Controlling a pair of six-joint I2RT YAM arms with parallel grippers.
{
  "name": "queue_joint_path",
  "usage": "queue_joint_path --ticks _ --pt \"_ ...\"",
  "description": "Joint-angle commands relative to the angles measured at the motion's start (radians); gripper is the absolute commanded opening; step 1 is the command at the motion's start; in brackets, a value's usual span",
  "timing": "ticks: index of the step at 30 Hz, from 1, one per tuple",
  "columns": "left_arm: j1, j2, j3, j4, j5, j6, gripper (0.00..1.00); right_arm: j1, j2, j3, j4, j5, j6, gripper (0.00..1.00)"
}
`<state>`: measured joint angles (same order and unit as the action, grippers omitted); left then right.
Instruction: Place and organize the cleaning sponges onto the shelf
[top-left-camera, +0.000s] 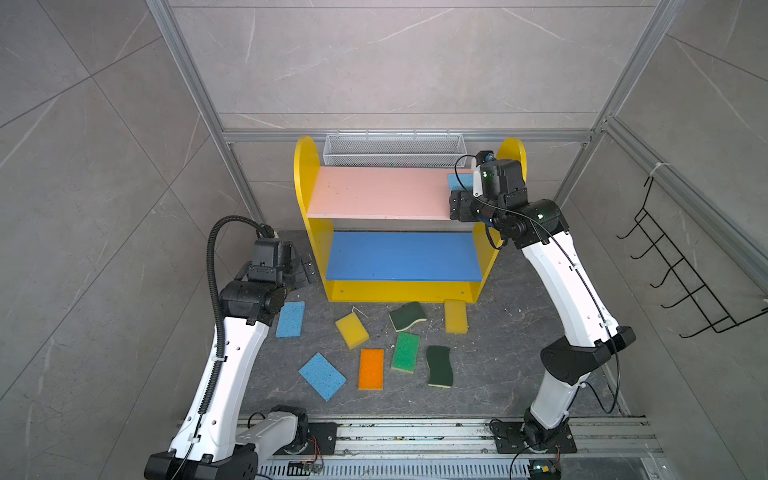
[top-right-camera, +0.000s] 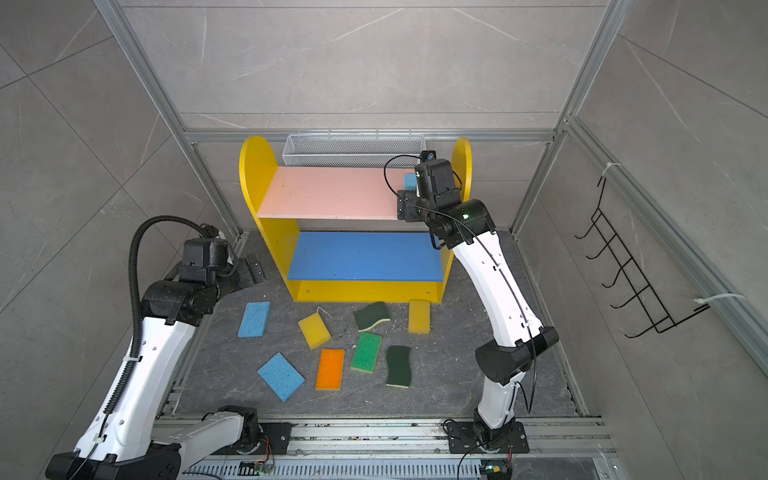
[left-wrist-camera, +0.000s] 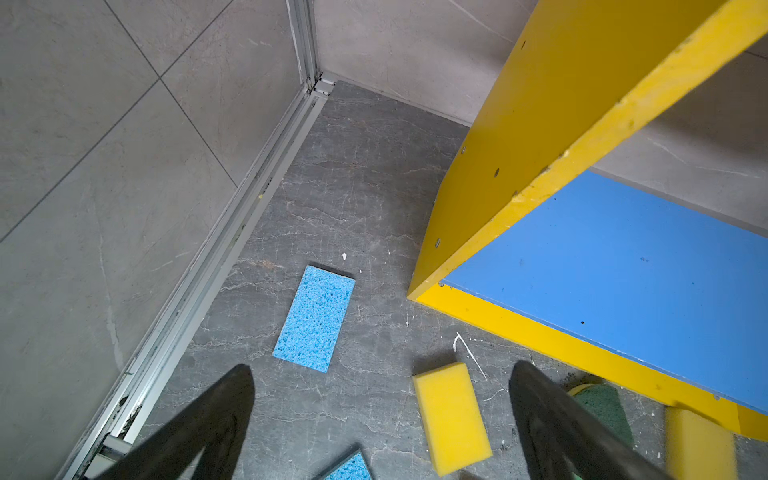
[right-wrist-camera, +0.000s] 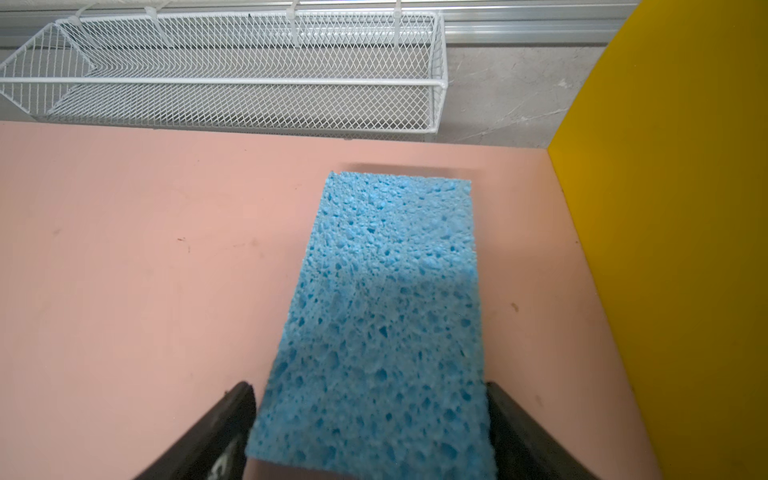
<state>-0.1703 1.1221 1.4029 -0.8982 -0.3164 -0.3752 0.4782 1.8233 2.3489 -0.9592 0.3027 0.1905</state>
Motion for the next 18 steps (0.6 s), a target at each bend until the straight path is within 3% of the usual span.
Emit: queue_joint_path --ticks 1,10,18 --pt "-0.003 -0.028 -0.001 -0.009 -0.028 -0.001 0.98 0.003 -0.021 -0.017 -0.070 0.019 0.023 0.86" --pt "-0.003 -0.031 -0.004 -0.040 -0.024 0.033 0.98 0.003 -0.081 -0.032 -0.115 0.085 0.023 0.88" --pt "-0.003 -0.061 -0.054 -0.078 -0.035 0.027 0.98 0.003 -0.152 -0.086 -0.113 0.011 0.014 0.91"
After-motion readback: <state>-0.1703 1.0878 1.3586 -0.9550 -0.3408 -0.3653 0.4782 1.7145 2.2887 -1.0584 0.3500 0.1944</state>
